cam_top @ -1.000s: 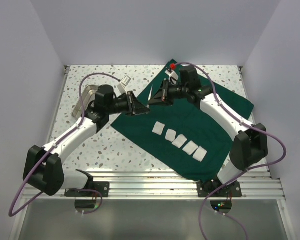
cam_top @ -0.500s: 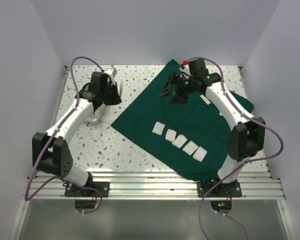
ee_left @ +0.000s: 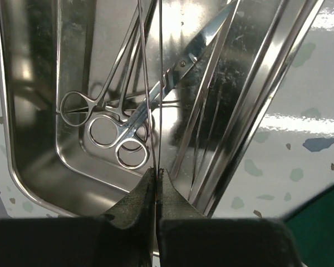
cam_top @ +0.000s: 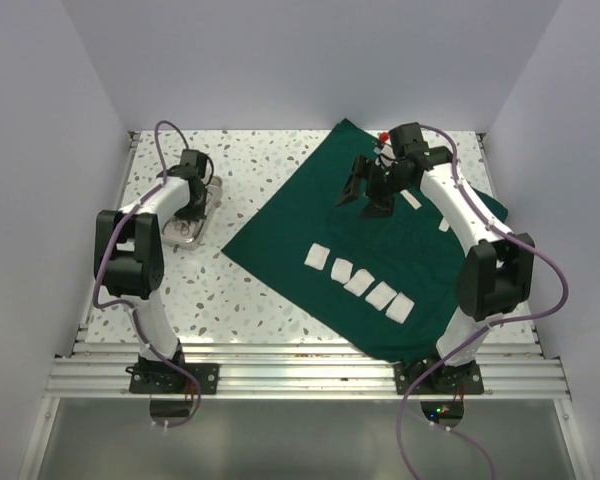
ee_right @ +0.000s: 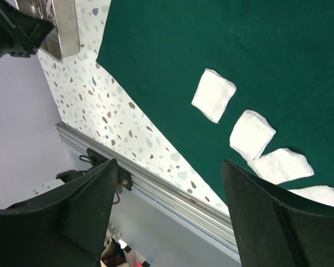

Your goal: Prepare the surgical pack

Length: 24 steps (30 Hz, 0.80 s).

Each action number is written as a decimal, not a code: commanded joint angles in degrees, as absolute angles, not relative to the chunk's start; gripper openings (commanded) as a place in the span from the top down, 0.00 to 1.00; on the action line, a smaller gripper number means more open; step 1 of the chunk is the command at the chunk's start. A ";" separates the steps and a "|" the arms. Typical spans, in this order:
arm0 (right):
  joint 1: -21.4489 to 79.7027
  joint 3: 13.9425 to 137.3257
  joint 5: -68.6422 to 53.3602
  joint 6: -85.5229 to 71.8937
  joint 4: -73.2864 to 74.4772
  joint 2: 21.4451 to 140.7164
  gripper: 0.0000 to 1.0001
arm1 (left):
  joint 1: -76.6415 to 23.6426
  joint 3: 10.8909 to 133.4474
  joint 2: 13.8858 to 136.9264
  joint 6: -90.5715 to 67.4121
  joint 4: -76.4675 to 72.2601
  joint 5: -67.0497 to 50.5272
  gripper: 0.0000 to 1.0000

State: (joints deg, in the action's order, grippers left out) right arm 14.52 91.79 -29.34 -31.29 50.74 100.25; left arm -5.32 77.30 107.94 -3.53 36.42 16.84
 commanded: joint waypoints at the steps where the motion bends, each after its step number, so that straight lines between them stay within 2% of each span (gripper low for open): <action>1: 13.98 91.32 -28.65 -29.79 52.56 101.16 0.21 | -3.69 81.12 109.16 -0.27 35.52 17.94 1.00; 15: 13.89 91.23 -30.23 -31.11 50.80 103.97 0.22 | -2.99 82.70 113.99 2.46 34.10 7.92 1.00; 24: 13.97 91.06 -29.80 -30.41 51.68 103.89 0.22 | -2.20 86.83 118.21 2.29 32.70 11.77 1.00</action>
